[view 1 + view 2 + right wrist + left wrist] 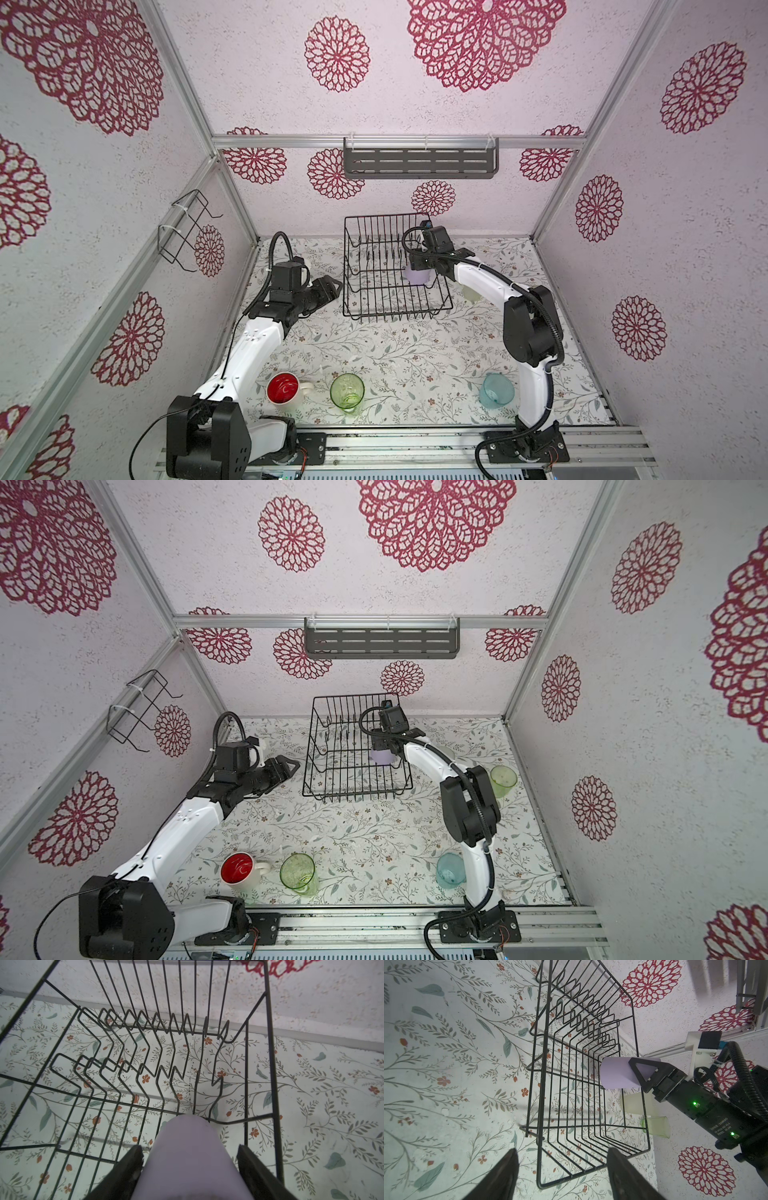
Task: Load the cups into the dish rack
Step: 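Turn the lavender cup upright with the right gripper and lower it into the rack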
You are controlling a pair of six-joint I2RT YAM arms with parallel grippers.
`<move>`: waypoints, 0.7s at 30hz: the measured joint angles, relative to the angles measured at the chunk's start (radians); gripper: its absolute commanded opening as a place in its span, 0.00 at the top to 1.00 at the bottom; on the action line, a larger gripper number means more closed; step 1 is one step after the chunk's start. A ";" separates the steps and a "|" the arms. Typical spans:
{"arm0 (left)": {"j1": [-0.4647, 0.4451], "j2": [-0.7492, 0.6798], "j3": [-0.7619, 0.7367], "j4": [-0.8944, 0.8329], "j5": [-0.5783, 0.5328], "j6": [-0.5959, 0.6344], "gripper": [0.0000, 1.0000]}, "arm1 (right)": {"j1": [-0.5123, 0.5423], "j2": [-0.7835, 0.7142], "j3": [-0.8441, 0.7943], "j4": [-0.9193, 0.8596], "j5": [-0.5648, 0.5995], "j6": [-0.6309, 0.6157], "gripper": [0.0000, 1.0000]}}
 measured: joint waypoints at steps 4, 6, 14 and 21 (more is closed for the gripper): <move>0.001 -0.023 -0.021 0.015 -0.008 -0.002 0.29 | 0.020 0.043 0.047 -0.029 0.032 -0.021 0.39; 0.001 -0.024 -0.020 0.018 -0.013 -0.002 0.29 | 0.026 0.053 0.054 -0.044 0.037 -0.027 0.27; 0.001 -0.021 -0.022 0.035 0.003 -0.013 0.29 | 0.036 0.055 0.055 -0.082 0.050 -0.034 0.20; 0.002 -0.011 -0.021 0.029 0.007 -0.017 0.28 | 0.036 0.051 0.053 -0.094 0.059 -0.036 0.18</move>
